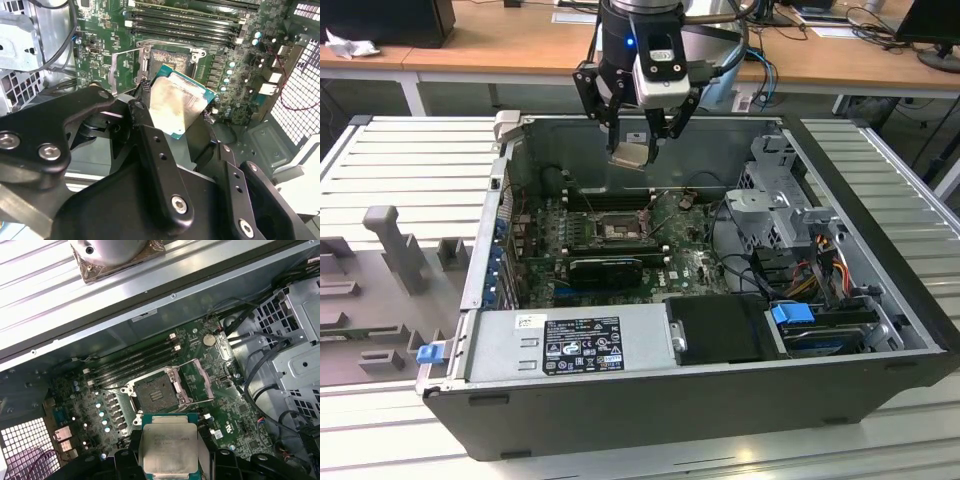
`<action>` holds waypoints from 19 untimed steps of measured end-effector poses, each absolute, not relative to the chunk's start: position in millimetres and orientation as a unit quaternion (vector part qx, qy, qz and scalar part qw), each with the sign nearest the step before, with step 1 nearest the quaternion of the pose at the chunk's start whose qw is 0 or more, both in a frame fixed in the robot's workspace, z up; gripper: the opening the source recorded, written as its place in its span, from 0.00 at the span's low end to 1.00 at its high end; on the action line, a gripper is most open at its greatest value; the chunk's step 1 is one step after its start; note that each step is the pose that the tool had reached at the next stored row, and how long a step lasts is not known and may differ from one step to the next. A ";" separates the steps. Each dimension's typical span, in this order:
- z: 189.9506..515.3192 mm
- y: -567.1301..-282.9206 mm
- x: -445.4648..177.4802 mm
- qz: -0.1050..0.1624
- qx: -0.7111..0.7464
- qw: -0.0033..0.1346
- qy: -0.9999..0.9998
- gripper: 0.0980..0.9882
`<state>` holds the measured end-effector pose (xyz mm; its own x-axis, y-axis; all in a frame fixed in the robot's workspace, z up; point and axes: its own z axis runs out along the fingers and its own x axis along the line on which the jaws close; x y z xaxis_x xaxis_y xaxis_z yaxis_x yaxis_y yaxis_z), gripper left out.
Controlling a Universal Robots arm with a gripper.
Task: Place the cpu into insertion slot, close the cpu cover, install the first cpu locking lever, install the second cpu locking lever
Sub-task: 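Place the cpu into insertion slot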
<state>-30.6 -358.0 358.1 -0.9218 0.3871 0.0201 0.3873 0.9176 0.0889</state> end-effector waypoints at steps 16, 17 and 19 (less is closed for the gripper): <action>357.9 -358.0 -30.6 -0.046 -0.220 0.000 -0.974 0.48; 357.9 -358.0 -30.6 -0.046 -0.222 0.000 -0.974 0.48; 357.9 -358.0 -30.6 -0.046 -0.225 0.000 -0.973 0.48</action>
